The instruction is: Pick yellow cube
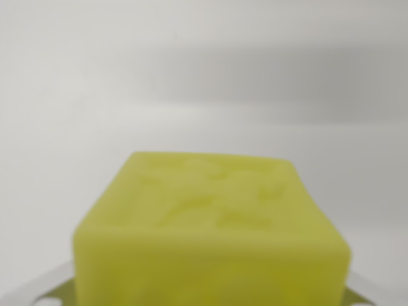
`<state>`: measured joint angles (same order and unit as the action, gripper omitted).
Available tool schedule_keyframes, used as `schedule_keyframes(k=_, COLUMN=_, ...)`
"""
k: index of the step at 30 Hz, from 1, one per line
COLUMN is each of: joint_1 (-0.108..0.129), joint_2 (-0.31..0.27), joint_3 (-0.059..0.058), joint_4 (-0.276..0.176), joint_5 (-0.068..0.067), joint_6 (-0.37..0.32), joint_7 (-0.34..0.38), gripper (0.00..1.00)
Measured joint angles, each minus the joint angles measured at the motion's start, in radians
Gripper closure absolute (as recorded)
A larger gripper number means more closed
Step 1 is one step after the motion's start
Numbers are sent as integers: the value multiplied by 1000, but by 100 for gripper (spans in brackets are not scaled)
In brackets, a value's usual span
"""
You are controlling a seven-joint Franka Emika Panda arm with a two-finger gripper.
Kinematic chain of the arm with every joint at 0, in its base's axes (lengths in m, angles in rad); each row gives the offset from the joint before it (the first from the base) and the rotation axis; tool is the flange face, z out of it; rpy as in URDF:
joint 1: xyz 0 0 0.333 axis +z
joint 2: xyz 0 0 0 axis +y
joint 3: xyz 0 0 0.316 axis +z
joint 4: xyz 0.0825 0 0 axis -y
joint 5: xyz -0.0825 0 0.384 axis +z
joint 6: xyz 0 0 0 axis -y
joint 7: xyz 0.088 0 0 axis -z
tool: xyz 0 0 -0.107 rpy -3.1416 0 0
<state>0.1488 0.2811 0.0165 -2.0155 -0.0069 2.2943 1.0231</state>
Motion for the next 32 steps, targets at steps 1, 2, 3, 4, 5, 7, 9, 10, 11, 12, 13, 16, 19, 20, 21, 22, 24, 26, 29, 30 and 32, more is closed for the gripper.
schedule_keyframes(k=1, joint_1=0, joint_2=-4, joint_3=0, joint_4=2, joint_5=0, joint_6=-6, joint_7=0, gripper=100)
schedule_keyframes(k=2, joint_1=0, joint_2=-7, joint_3=0, joint_4=3, joint_5=0, joint_6=-11, joint_7=0, gripper=100)
schedule_keyframes(k=3, joint_1=0, joint_2=-11, joint_3=0, joint_4=5, joint_5=0, joint_6=-17, joint_7=0, gripper=100)
schedule_keyframes(k=4, joint_1=0, joint_2=-15, joint_3=0, joint_4=7, joint_5=0, joint_6=-22, joint_7=0, gripper=100)
schedule_keyframes(k=5, joint_1=0, joint_2=-19, joint_3=0, joint_4=9, joint_5=1, joint_6=-28, joint_7=0, gripper=100)
schedule_keyframes(k=7, joint_1=0, joint_2=-26, joint_3=0, joint_4=13, joint_5=1, joint_6=-39, joint_7=0, gripper=100)
schedule_keyframes(k=9, joint_1=0, joint_2=-32, joint_3=0, joint_4=18, joint_5=1, joint_6=-50, joint_7=-1, gripper=100)
schedule_keyframes(k=10, joint_1=0, joint_2=-35, joint_3=0, joint_4=20, joint_5=1, joint_6=-55, joint_7=-1, gripper=100)
schedule_keyframes(k=11, joint_1=0, joint_2=-39, joint_3=0, joint_4=22, joint_5=1, joint_6=-61, joint_7=-1, gripper=100)
schedule_keyframes(k=12, joint_1=0, joint_2=-43, joint_3=0, joint_4=24, joint_5=1, joint_6=-67, joint_7=-1, gripper=100)
schedule_keyframes(k=13, joint_1=0, joint_2=-46, joint_3=0, joint_4=27, joint_5=1, joint_6=-72, joint_7=-1, gripper=100)
schedule_keyframes(k=16, joint_1=0, joint_2=-55, joint_3=0, joint_4=34, joint_5=1, joint_6=-90, joint_7=-1, gripper=100)
schedule_keyframes(k=19, joint_1=0, joint_2=-63, joint_3=0, joint_4=41, joint_5=2, joint_6=-104, joint_7=-1, gripper=100)
schedule_keyframes(k=20, joint_1=0, joint_2=-65, joint_3=0, joint_4=42, joint_5=2, joint_6=-107, joint_7=-1, gripper=100)
schedule_keyframes(k=21, joint_1=0, joint_2=-66, joint_3=0, joint_4=43, joint_5=2, joint_6=-108, joint_7=-1, gripper=100)
schedule_keyframes(k=22, joint_1=0, joint_2=-66, joint_3=0, joint_4=43, joint_5=2, joint_6=-109, joint_7=-1, gripper=100)
schedule_keyframes(k=24, joint_1=0, joint_2=-66, joint_3=0, joint_4=43, joint_5=2, joint_6=-110, joint_7=-1, gripper=100)
schedule_keyframes(k=26, joint_1=0, joint_2=-66, joint_3=0, joint_4=43, joint_5=2, joint_6=-110, joint_7=-1, gripper=100)
schedule_keyframes(k=29, joint_1=0, joint_2=-66, joint_3=0, joint_4=43, joint_5=2, joint_6=-110, joint_7=-1, gripper=100)
schedule_keyframes(k=30, joint_1=0, joint_2=-66, joint_3=0, joint_4=43, joint_5=2, joint_6=-110, joint_7=-1, gripper=100)
schedule_keyframes(k=32, joint_1=0, joint_2=-66, joint_3=0, joint_4=43, joint_5=2, joint_6=-110, joint_7=-1, gripper=100)
